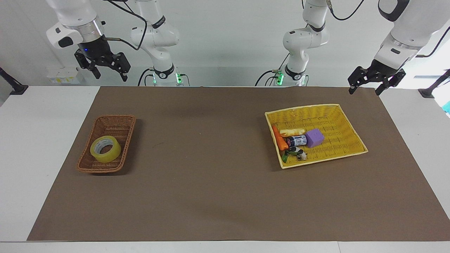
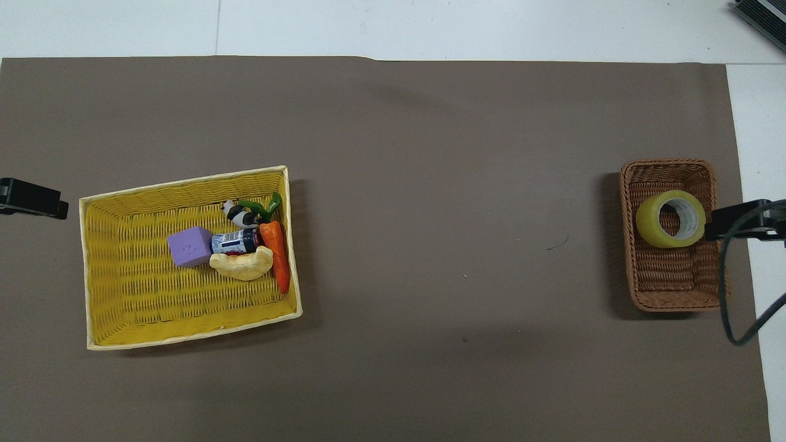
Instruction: Move tape to another basket
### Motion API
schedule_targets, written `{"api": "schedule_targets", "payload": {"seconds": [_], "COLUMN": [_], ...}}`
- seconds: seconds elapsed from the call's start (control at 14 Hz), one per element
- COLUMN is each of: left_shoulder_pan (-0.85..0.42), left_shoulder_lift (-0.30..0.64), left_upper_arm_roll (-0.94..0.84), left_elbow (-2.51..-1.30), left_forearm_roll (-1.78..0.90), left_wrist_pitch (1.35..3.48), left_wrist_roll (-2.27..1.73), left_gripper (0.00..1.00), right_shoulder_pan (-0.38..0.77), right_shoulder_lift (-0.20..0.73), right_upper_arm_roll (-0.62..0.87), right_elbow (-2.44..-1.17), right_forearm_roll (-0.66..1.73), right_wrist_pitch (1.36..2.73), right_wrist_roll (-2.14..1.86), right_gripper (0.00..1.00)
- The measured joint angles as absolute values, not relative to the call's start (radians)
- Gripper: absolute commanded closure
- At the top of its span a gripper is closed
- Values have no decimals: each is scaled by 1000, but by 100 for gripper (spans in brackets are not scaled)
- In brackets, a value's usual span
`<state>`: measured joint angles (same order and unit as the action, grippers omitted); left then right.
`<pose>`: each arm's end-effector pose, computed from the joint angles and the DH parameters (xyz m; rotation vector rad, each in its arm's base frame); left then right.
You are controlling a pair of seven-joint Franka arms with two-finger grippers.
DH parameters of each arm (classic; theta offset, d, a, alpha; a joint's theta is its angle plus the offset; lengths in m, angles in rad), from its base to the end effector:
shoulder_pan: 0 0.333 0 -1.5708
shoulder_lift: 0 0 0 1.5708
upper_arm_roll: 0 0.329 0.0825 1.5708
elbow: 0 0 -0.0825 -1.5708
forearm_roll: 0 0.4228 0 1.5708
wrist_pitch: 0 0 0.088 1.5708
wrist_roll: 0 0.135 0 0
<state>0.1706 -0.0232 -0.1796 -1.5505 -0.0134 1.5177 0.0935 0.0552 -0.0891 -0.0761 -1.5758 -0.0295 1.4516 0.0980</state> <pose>0.5804 -0.0083 0.6286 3.1278 -0.1613 -0.0150 0.5503 -0.0177 0.6476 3.1115 -0.1892 -0.0537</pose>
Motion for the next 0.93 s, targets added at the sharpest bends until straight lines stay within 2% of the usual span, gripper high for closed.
{"api": "schedule_targets", "payload": {"seconds": [0.93], "left_shoulder_pan": [171], "left_shoulder_lift": [-23], "left_upper_arm_roll": [-180], "left_elbow": [-1551], "left_forearm_roll": [-13], "left_wrist_pitch": [1518], "left_wrist_roll": [94], "left_gripper": [0], "right_shoulder_pan": [58], "right_shoulder_lift": [-87], "right_upper_arm_roll": [-74], "right_elbow": [-1565], "right_forearm_roll": [-29], "right_wrist_pitch": [1432], "right_wrist_roll": [79], "right_gripper": [0]}}
